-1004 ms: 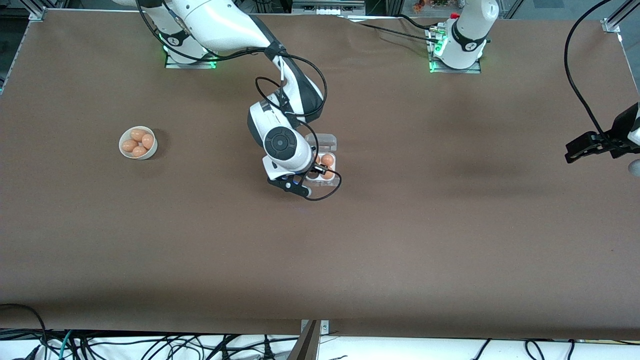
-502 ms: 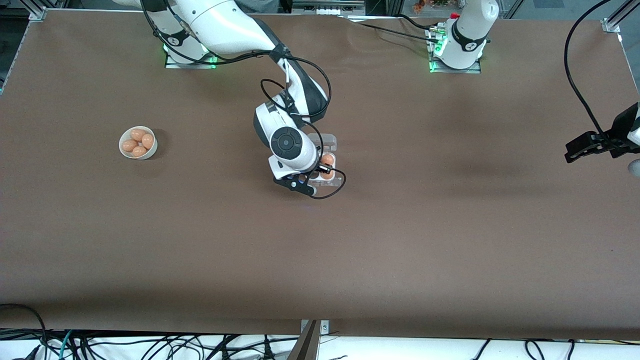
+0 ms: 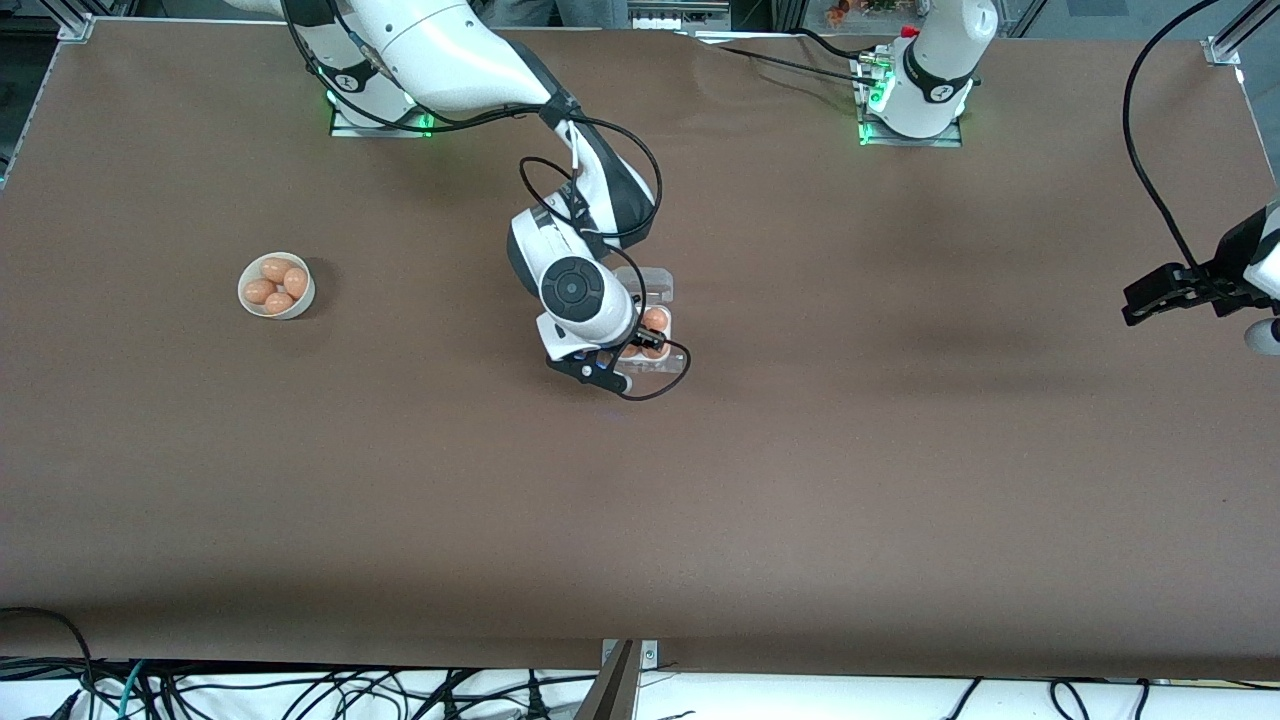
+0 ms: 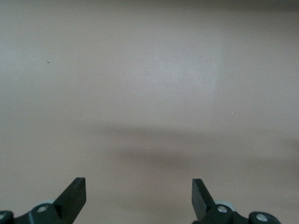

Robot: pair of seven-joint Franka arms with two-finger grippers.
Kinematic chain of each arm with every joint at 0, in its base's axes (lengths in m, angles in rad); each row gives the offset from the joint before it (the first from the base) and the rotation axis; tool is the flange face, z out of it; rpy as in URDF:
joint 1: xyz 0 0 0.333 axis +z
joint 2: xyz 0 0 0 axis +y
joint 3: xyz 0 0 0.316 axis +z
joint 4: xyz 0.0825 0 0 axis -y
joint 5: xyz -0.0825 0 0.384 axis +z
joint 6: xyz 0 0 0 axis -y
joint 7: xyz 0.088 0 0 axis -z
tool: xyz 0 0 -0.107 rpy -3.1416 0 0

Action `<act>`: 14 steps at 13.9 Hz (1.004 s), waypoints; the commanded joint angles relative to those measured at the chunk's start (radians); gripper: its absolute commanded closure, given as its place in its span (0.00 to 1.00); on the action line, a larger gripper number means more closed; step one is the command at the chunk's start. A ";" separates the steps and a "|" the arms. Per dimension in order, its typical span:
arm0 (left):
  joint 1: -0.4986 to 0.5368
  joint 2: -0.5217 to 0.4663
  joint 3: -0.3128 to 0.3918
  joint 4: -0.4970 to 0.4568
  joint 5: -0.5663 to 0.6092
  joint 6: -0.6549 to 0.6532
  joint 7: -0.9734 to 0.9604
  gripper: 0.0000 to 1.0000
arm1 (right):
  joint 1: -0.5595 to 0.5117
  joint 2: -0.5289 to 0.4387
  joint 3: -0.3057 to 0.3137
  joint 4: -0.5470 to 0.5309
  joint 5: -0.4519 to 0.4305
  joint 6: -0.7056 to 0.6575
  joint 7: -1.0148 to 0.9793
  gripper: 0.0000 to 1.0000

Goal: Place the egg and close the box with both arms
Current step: 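Lower the egg into the empty carton slot and open the right gripper, then raise the right gripper away while the left gripper reaches the lid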

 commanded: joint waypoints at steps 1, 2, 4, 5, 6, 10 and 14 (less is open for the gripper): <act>-0.009 0.011 -0.006 0.023 0.004 -0.041 0.000 0.00 | -0.016 0.006 0.007 0.052 0.011 -0.013 0.007 0.00; -0.015 0.011 -0.014 0.023 -0.012 -0.056 0.000 0.00 | -0.019 0.002 0.002 0.055 0.011 -0.015 0.013 0.00; -0.024 0.019 -0.025 0.023 -0.112 -0.087 -0.001 0.00 | -0.023 -0.014 -0.028 0.058 0.006 -0.012 0.009 0.00; -0.024 0.019 -0.026 0.023 -0.145 -0.107 -0.003 0.00 | -0.023 -0.025 -0.056 0.067 0.004 -0.013 -0.005 0.00; -0.026 0.019 -0.026 0.025 -0.168 -0.118 -0.003 0.00 | -0.023 -0.029 -0.071 0.070 0.003 -0.018 -0.017 0.00; -0.082 0.037 -0.028 0.019 -0.196 -0.151 -0.006 0.00 | -0.023 -0.071 -0.159 0.061 -0.003 -0.064 -0.111 0.00; -0.168 0.074 -0.028 0.023 -0.264 -0.188 -0.099 0.18 | -0.023 -0.095 -0.269 0.061 0.000 -0.200 -0.232 0.00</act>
